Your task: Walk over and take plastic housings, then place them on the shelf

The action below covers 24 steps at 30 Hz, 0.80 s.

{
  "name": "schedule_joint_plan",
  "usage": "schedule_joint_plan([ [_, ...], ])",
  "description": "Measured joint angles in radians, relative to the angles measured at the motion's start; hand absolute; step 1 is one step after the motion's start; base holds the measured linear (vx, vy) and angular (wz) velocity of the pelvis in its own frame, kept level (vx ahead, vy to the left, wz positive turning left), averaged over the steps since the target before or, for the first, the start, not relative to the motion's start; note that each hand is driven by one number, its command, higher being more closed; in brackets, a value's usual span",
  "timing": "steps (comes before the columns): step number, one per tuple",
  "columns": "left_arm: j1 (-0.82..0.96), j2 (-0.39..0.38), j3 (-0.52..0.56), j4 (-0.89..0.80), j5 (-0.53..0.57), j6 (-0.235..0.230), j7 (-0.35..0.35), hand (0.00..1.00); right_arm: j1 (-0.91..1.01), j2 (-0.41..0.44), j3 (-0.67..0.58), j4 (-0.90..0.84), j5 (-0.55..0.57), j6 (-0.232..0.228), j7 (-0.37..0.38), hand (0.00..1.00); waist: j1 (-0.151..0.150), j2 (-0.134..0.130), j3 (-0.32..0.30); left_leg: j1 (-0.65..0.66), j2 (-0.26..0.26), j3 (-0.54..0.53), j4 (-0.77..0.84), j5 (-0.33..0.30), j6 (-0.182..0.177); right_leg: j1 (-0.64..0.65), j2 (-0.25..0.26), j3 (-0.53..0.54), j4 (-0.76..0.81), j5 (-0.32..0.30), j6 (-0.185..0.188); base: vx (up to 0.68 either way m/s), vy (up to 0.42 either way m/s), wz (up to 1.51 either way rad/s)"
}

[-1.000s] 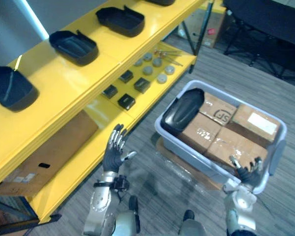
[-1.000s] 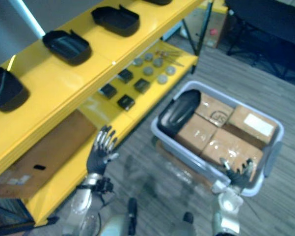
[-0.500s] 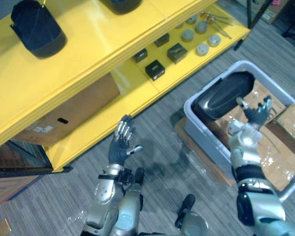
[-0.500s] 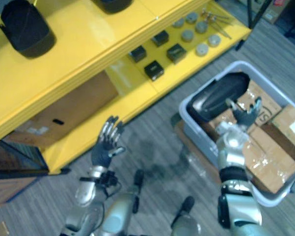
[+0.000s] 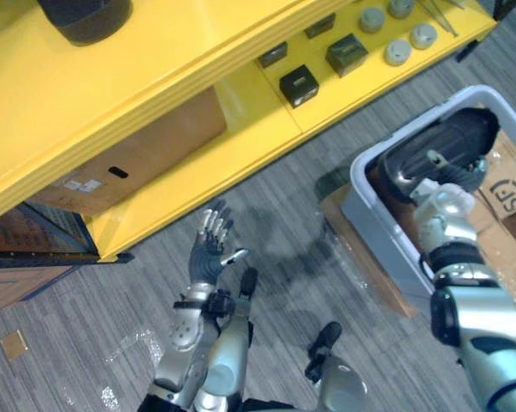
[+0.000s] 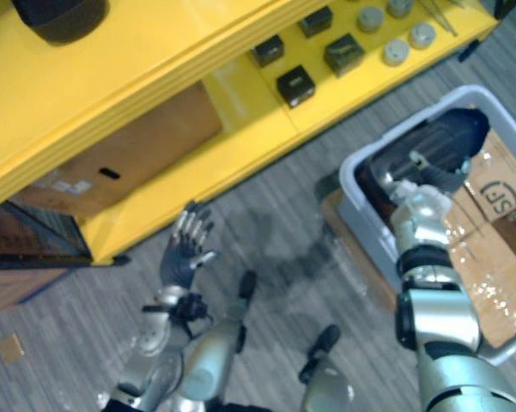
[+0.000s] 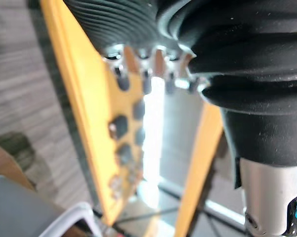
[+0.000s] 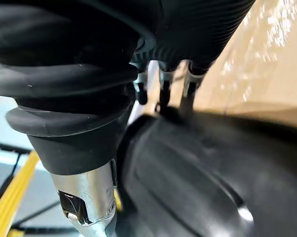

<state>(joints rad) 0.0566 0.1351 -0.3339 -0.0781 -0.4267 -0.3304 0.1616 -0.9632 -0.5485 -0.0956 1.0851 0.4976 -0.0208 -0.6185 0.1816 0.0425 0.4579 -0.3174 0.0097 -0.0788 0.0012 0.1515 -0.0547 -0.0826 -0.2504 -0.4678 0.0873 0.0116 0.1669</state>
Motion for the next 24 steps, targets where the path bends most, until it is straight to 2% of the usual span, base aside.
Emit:
schedule_joint_plan([
  [1,-0.004,-0.014,-0.008,0.005,-0.005,-0.003,0.011,0.00,-0.025,-0.035,0.001,0.005,-0.001,0.002,-0.014,0.00,0.000,0.021,0.011,-0.001,-0.002,-0.005,-0.002,0.004,0.002,-0.002,-0.003,-0.002,0.008,-0.001,-0.001,-0.05,0.025,0.07],
  [3,-0.006,-0.029,-0.023,0.006,-0.007,-0.016,0.015,0.00,-0.059,-0.075,0.012,0.033,-0.001,0.004,-0.030,0.00,-0.001,0.045,0.023,0.000,-0.004,-0.012,-0.018,0.018,0.003,-0.005,-0.004,-0.008,0.011,-0.002,-0.002,-0.06,0.019,0.10],
  [5,-0.009,-0.029,-0.043,0.007,-0.007,-0.023,0.021,0.00,-0.070,-0.094,0.013,0.043,-0.001,0.004,-0.058,0.00,-0.003,0.060,0.030,-0.001,-0.001,-0.024,-0.038,0.034,0.002,-0.010,-0.001,-0.023,0.014,-0.003,-0.003,-0.06,-0.005,0.13],
  [10,-0.005,-0.030,-0.082,0.032,-0.011,-0.033,0.028,0.00,-0.075,-0.097,0.016,0.043,-0.034,0.011,-0.125,0.00,-0.002,0.061,0.030,-0.005,0.001,-0.022,-0.046,0.043,0.003,-0.025,-0.003,-0.023,0.029,-0.005,-0.007,-0.02,-0.006,0.01],
  [12,-0.004,-0.035,-0.082,0.032,-0.032,-0.038,0.030,0.00,-0.081,-0.110,0.017,0.043,-0.043,0.031,-0.127,0.00,-0.005,0.061,0.030,-0.002,0.001,-0.021,-0.045,0.043,0.003,-0.025,-0.004,-0.021,0.032,-0.006,-0.007,-0.04,-0.012,-0.02],
  [19,0.028,-0.035,-0.084,0.031,-0.036,-0.039,0.034,0.00,-0.081,-0.129,0.018,0.044,-0.041,0.048,-0.127,0.00,-0.027,0.061,0.030,0.002,0.001,-0.015,-0.045,0.046,0.005,-0.030,-0.008,-0.015,0.045,-0.008,-0.009,-0.04,-0.011,-0.03],
  [24,0.029,-0.035,-0.110,0.031,-0.036,-0.039,0.035,0.00,-0.080,-0.131,0.018,0.074,-0.039,0.074,-0.121,0.00,-0.030,0.062,0.030,0.003,0.004,0.004,-0.047,0.048,0.006,-0.049,-0.011,0.007,0.059,-0.008,-0.009,-0.04,-0.015,-0.11],
])
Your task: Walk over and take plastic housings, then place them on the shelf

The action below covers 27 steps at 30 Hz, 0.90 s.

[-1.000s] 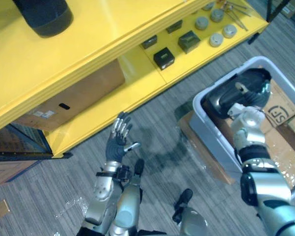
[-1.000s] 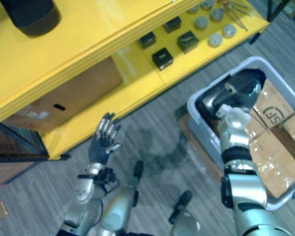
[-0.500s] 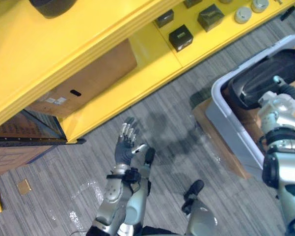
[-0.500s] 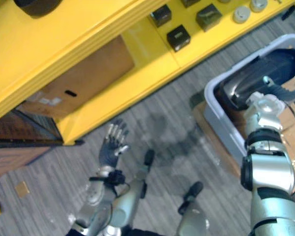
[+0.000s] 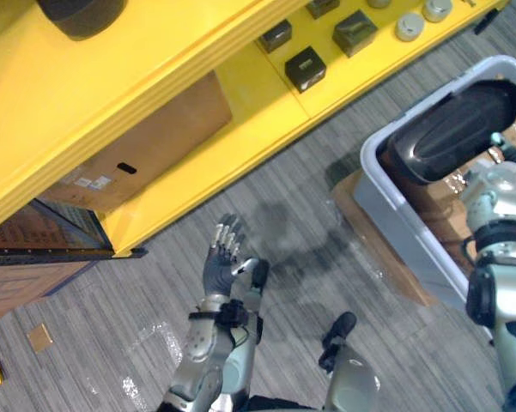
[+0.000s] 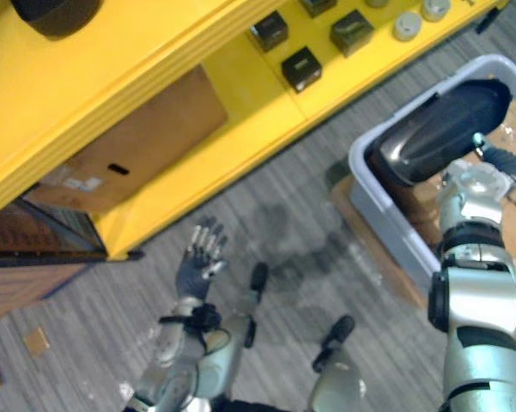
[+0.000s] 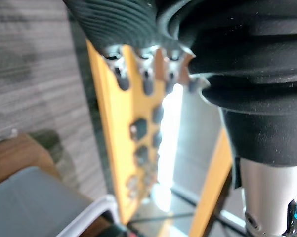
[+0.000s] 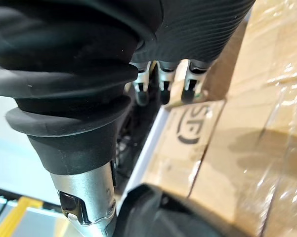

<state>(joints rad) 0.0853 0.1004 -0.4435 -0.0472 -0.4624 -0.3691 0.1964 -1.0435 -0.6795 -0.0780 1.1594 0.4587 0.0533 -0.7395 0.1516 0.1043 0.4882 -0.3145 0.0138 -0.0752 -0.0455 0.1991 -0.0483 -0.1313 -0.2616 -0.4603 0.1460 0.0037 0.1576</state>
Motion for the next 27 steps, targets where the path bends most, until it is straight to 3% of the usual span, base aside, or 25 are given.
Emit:
schedule_joint_plan([
  [8,-0.004,-0.010,-0.012,0.001,-0.002,0.000,0.028,0.00,0.000,-0.032,0.000,0.091,-0.001,0.022,0.109,0.00,0.001,0.022,-0.001,0.005,0.001,-0.005,-0.032,0.023,0.000,-0.011,-0.001,-0.002,0.009,-0.001,0.000,-0.02,-0.034,0.02],
  [13,-0.004,-0.012,-0.014,0.024,-0.003,0.000,0.038,0.00,-0.011,-0.041,0.001,0.119,-0.002,0.023,0.127,0.00,0.004,0.024,-0.001,-0.008,-0.001,-0.025,-0.032,0.025,-0.003,-0.027,-0.006,-0.011,0.042,-0.023,-0.002,-0.02,-0.052,0.10],
  [19,-0.008,-0.027,-0.030,0.047,-0.002,-0.002,0.064,0.00,-0.080,-0.101,0.043,0.124,-0.011,0.032,0.129,0.00,0.027,0.080,0.001,-0.035,-0.004,-0.047,-0.032,0.038,-0.004,-0.047,-0.012,-0.033,0.064,-0.032,-0.002,-0.02,-0.058,0.11],
  [23,-0.008,-0.030,-0.036,0.055,-0.003,-0.008,0.066,0.00,-0.083,-0.102,0.074,0.125,-0.023,0.040,0.127,0.00,0.051,0.082,0.001,-0.038,-0.004,-0.051,-0.032,0.039,-0.006,-0.062,-0.019,-0.034,0.098,-0.054,-0.003,-0.02,-0.081,0.04],
  [27,-0.007,-0.029,-0.036,0.064,-0.003,-0.022,0.065,0.00,-0.106,-0.102,0.083,0.126,-0.023,0.047,0.127,0.00,0.055,0.082,0.001,-0.044,-0.005,-0.053,-0.032,0.040,-0.008,-0.077,-0.026,-0.035,0.126,-0.068,-0.009,-0.03,-0.073,0.02],
])
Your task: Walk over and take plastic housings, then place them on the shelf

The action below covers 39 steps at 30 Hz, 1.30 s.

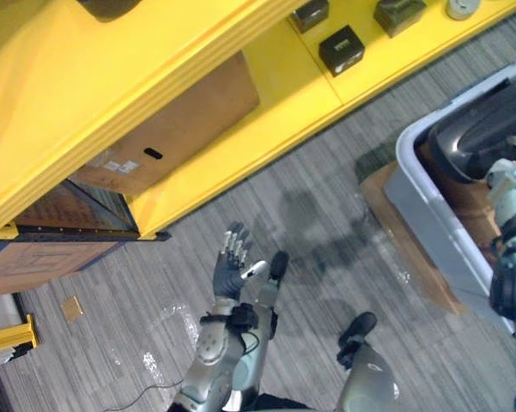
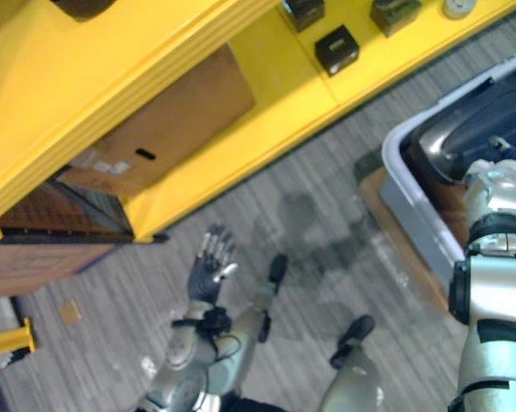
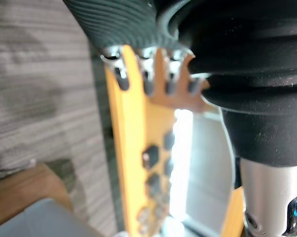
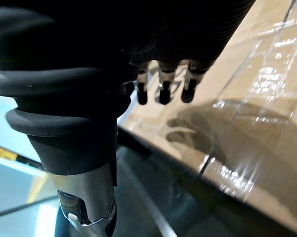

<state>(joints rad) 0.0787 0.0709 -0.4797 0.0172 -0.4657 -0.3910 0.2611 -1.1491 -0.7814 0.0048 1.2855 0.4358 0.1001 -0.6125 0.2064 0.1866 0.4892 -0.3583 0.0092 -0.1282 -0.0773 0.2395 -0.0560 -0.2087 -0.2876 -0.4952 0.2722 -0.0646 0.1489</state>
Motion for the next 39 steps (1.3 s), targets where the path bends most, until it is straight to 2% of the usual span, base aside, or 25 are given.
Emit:
schedule_joint_plan([
  [8,0.001,0.000,-0.007,0.003,-0.001,-0.002,0.000,0.00,-0.031,-0.010,0.005,0.027,0.002,0.162,0.000,0.00,0.002,0.000,0.000,-0.011,0.000,-0.002,0.000,0.005,-0.001,-0.017,-0.005,0.000,0.020,-0.006,-0.003,-0.06,-0.074,0.01],
  [11,0.001,0.000,-0.014,0.004,-0.001,-0.002,0.008,0.00,-0.034,-0.014,0.005,0.034,0.003,0.200,-0.001,0.00,0.002,0.000,0.000,-0.012,-0.001,-0.003,0.000,0.005,-0.001,-0.019,-0.007,-0.001,0.024,-0.008,-0.003,-0.05,-0.059,0.01],
  [12,0.001,0.000,-0.016,0.004,-0.001,-0.002,0.010,0.00,-0.036,-0.016,0.005,0.034,0.003,0.209,-0.001,1.00,0.003,0.000,0.000,-0.012,-0.001,-0.003,0.000,0.005,-0.001,-0.019,-0.007,-0.001,0.025,-0.009,-0.003,-0.06,-0.084,0.03],
  [19,0.000,0.001,-0.042,0.016,-0.009,-0.002,0.042,0.00,-0.040,-0.074,-0.020,0.053,-0.003,0.271,-0.012,1.00,0.011,0.000,0.000,-0.037,-0.001,-0.028,0.007,0.010,-0.005,-0.037,-0.010,-0.024,0.054,-0.027,-0.005,-0.04,-0.092,0.10],
  [22,0.000,0.001,-0.046,0.019,-0.009,-0.002,0.042,0.00,-0.040,-0.091,-0.025,0.078,-0.041,0.304,0.005,1.00,0.017,0.001,-0.001,-0.043,-0.002,-0.030,0.015,0.010,-0.006,-0.043,-0.013,-0.025,0.065,-0.035,-0.007,-0.04,-0.074,0.01],
  [27,-0.001,0.004,-0.048,0.024,-0.032,-0.002,0.041,0.00,-0.042,-0.117,-0.067,0.127,-0.121,0.388,0.085,1.00,0.031,0.003,-0.002,-0.066,-0.001,-0.036,0.022,0.011,-0.008,-0.071,-0.018,-0.027,0.097,-0.051,-0.010,-0.07,-0.095,0.03],
  [30,-0.001,0.006,-0.046,0.023,-0.040,-0.008,0.040,0.00,-0.040,-0.118,-0.087,0.155,-0.171,0.414,0.122,1.00,0.036,0.005,-0.003,-0.084,-0.002,-0.042,0.045,0.006,-0.008,-0.075,-0.017,-0.033,0.098,-0.051,-0.009,-0.06,-0.072,0.06],
  [33,-0.001,0.018,-0.044,0.023,-0.040,-0.011,0.039,0.00,-0.034,-0.123,-0.095,0.161,-0.205,0.414,0.144,1.00,0.037,0.005,-0.003,-0.100,-0.001,-0.053,0.055,0.004,-0.008,-0.078,-0.014,-0.047,0.098,-0.052,-0.010,-0.07,-0.068,0.09],
  [35,0.001,0.044,-0.044,0.023,-0.040,-0.017,0.038,0.00,-0.034,-0.128,-0.102,0.171,-0.230,0.397,0.156,1.00,0.044,0.005,-0.003,-0.101,0.000,-0.054,0.058,0.004,-0.008,-0.076,-0.013,-0.048,0.097,-0.052,-0.011,-0.07,-0.076,0.02],
  [39,0.003,0.062,-0.033,0.010,-0.045,-0.023,0.037,0.00,-0.029,-0.128,-0.100,0.183,-0.266,0.302,0.161,1.00,0.053,0.005,-0.003,-0.107,0.002,-0.053,0.069,0.000,-0.006,-0.075,-0.008,-0.048,0.085,-0.051,-0.012,-0.06,-0.055,-0.02],
])
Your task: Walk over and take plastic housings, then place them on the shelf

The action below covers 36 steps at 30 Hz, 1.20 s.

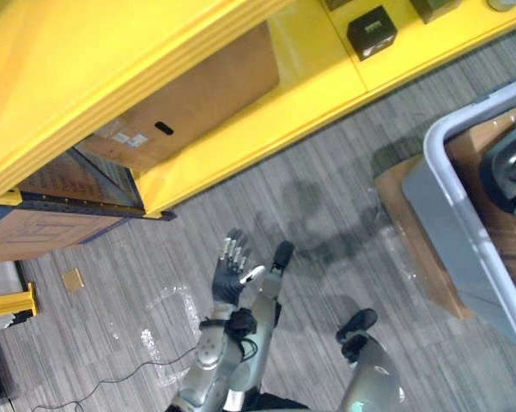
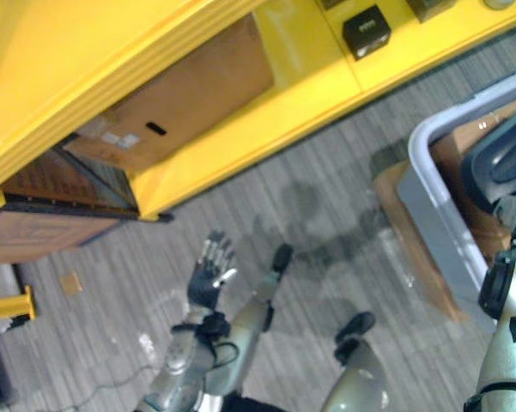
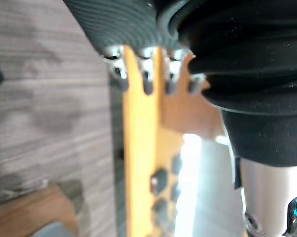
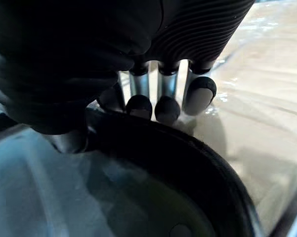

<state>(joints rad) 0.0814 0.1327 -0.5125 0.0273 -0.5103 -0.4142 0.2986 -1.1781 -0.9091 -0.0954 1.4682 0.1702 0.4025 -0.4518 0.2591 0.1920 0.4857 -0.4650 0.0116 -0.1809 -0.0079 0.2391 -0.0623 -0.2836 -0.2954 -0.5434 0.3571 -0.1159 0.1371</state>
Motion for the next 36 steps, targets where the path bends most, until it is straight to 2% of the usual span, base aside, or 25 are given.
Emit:
schedule_joint_plan([
  [3,0.002,0.016,0.004,-0.002,0.000,-0.010,-0.002,0.00,0.008,0.003,0.019,0.003,-0.060,-0.080,-0.009,1.00,0.000,0.000,0.000,-0.001,0.002,0.003,0.000,0.000,0.000,0.001,0.003,0.001,-0.005,0.007,0.000,-0.04,-0.061,-0.02],
  [8,0.022,0.018,0.064,-0.015,0.001,-0.037,-0.008,0.00,0.024,0.003,0.099,-0.009,-0.130,-0.146,-0.023,1.00,-0.002,-0.003,0.001,0.010,0.017,0.030,-0.002,0.001,0.000,0.010,0.024,0.025,-0.037,0.034,0.000,-0.02,-0.079,-0.14],
  [10,0.040,0.021,0.080,-0.047,0.001,-0.039,-0.010,0.00,0.035,0.003,0.136,-0.030,-0.149,-0.169,-0.026,1.00,-0.014,-0.009,0.004,0.029,0.026,0.039,-0.011,0.001,0.000,0.027,0.033,0.027,-0.048,0.036,-0.004,-0.03,-0.097,-0.16],
  [14,0.082,0.048,0.118,-0.106,0.010,-0.043,-0.023,0.00,0.090,0.016,0.215,-0.121,-0.196,-0.208,-0.029,1.00,-0.030,-0.056,0.004,0.086,0.052,0.079,-0.056,0.005,-0.004,0.045,0.051,0.053,-0.058,0.037,-0.008,-0.03,-0.091,-0.22],
  [19,0.087,0.062,0.170,-0.141,0.023,-0.041,-0.037,0.00,0.189,0.046,0.216,-0.222,-0.218,-0.230,-0.038,1.00,-0.070,-0.111,-0.003,0.126,0.055,0.110,-0.070,0.009,-0.003,0.079,0.053,0.060,-0.072,0.038,-0.008,-0.01,-0.077,-0.07],
  [23,0.076,0.079,0.188,-0.183,0.102,-0.028,-0.039,0.00,0.247,0.071,0.258,-0.349,-0.244,-0.228,-0.048,1.00,-0.090,-0.120,-0.006,0.165,0.064,0.155,-0.072,0.000,0.007,0.112,0.060,0.080,-0.088,0.044,-0.010,-0.04,-0.058,-0.15],
  [25,0.064,0.095,0.187,-0.207,0.139,-0.017,-0.042,0.00,0.261,0.081,0.280,-0.411,-0.252,-0.227,-0.048,1.00,-0.103,-0.125,-0.008,0.168,0.074,0.181,-0.072,-0.007,0.016,0.113,0.070,0.086,-0.106,0.057,-0.013,-0.05,-0.052,-0.21],
  [27,0.007,0.097,0.188,-0.204,0.165,0.016,-0.045,0.00,0.273,0.089,0.280,-0.456,-0.269,-0.227,-0.048,1.00,-0.115,-0.128,-0.009,0.169,0.085,0.229,-0.072,-0.006,0.017,0.111,0.077,0.105,-0.128,0.076,-0.013,-0.05,-0.038,-0.19],
  [31,-0.125,0.102,0.188,-0.164,0.162,0.063,-0.063,0.00,0.275,0.126,0.280,-0.486,-0.306,-0.228,-0.048,1.00,-0.143,-0.141,-0.016,0.173,0.084,0.259,-0.073,-0.001,0.016,0.112,0.080,0.134,-0.166,0.108,-0.007,-0.02,-0.011,-0.21],
  [36,-0.377,0.124,0.182,0.053,0.082,0.188,-0.148,0.00,0.271,0.176,0.284,-0.611,-0.375,-0.245,-0.053,1.00,-0.195,-0.143,-0.017,0.193,0.094,0.307,-0.078,0.000,0.018,0.131,0.096,0.169,-0.227,0.155,-0.011,-0.03,-0.011,-0.23],
])
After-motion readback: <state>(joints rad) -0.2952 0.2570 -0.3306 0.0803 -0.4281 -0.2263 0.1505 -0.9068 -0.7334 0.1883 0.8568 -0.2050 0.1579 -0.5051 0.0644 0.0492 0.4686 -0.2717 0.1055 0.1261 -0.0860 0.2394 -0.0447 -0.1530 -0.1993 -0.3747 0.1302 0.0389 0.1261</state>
